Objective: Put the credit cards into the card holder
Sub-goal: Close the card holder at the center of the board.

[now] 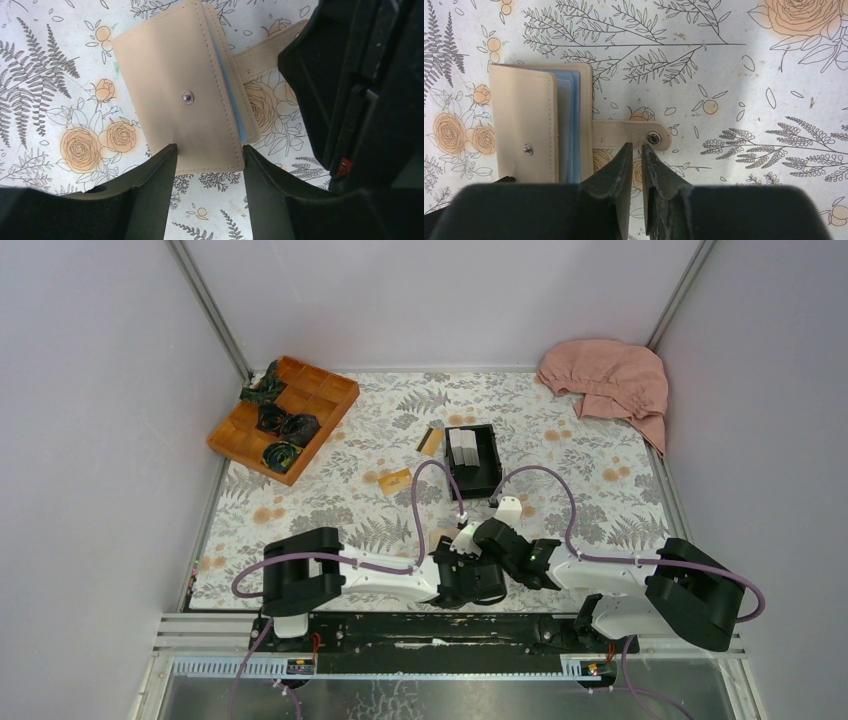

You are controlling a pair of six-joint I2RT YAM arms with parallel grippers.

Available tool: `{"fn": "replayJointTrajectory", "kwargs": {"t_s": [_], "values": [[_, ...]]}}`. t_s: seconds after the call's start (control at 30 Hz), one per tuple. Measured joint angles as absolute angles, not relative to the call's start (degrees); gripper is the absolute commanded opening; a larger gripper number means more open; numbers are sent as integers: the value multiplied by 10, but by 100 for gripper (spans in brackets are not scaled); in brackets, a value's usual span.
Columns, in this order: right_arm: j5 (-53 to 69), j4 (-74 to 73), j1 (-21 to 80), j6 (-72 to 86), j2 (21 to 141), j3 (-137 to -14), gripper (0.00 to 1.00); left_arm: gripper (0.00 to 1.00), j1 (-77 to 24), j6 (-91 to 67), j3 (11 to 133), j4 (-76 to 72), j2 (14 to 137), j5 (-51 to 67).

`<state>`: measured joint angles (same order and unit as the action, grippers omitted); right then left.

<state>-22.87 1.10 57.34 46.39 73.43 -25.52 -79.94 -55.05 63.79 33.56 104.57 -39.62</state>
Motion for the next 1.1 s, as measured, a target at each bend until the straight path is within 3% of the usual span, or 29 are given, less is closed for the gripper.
{"fn": "replayJointTrajectory", "kwargs": {"t_s": [0.5,0.73,1.1], "values": [[-203,29,579,464,739,-264,20,57,-800,-557,543,205,969,-370],[-203,25,579,465,742,-264,21,69,-801,-560,528,188,957,-364],[-203,25,579,464,746,-264,21,71,-801,-565,521,185,950,-360]]}}
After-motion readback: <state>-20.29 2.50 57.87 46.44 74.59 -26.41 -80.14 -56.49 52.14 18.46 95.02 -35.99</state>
